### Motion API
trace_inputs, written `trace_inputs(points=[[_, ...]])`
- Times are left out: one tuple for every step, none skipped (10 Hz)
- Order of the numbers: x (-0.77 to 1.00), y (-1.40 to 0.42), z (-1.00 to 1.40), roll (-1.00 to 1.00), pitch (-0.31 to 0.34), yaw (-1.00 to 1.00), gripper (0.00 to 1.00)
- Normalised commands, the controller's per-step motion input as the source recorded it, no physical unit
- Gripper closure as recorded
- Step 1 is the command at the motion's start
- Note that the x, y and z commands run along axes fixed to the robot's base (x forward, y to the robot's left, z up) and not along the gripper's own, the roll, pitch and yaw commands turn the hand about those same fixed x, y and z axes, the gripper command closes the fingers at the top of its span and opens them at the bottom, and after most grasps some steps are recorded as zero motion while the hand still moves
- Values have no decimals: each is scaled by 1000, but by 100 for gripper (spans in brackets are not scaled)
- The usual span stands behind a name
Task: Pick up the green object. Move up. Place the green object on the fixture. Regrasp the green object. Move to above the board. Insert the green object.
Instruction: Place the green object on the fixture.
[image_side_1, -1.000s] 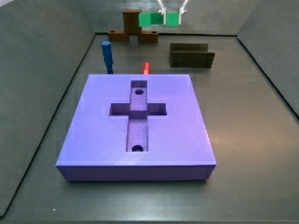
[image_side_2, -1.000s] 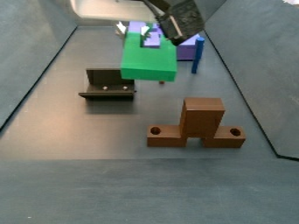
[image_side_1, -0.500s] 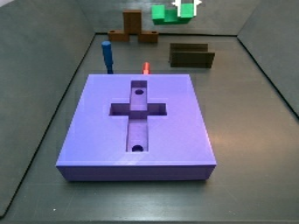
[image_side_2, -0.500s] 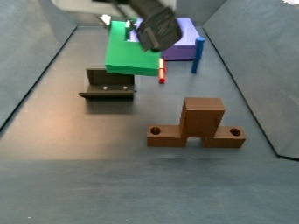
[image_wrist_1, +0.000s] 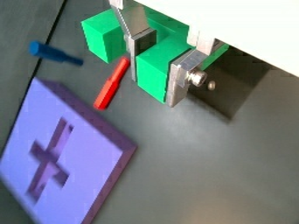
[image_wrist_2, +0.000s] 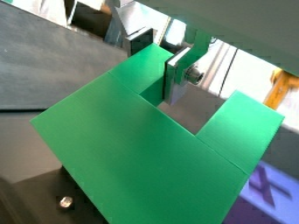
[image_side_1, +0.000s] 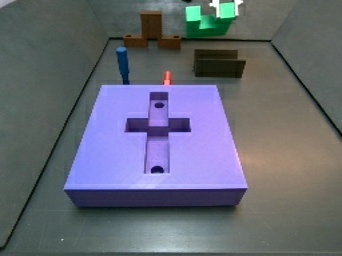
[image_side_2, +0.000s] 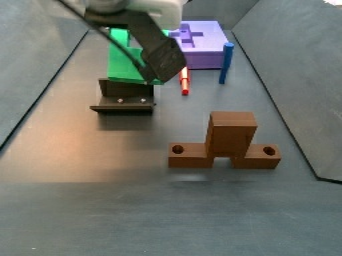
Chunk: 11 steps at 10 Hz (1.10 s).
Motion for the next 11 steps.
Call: trace_inputs(points=[[886,0,-77,-809,157,-11,100],[671,-26,-20,-289,443,0,100],[366,-34,-137,-77,306,-29,100],[249,0,-357,-20,169,-46,100],[277,0,-634,6,77,-89,100],[243,0,-686,209,29,-69,100],[171,0,-603,283,0,-54,100],[131,0,-526,251,0,-43,100],[51,0,-500,266,-9,-49,100],[46,0,-460,209,0,-63,100],[0,0,-514,149,-77,-91,100]])
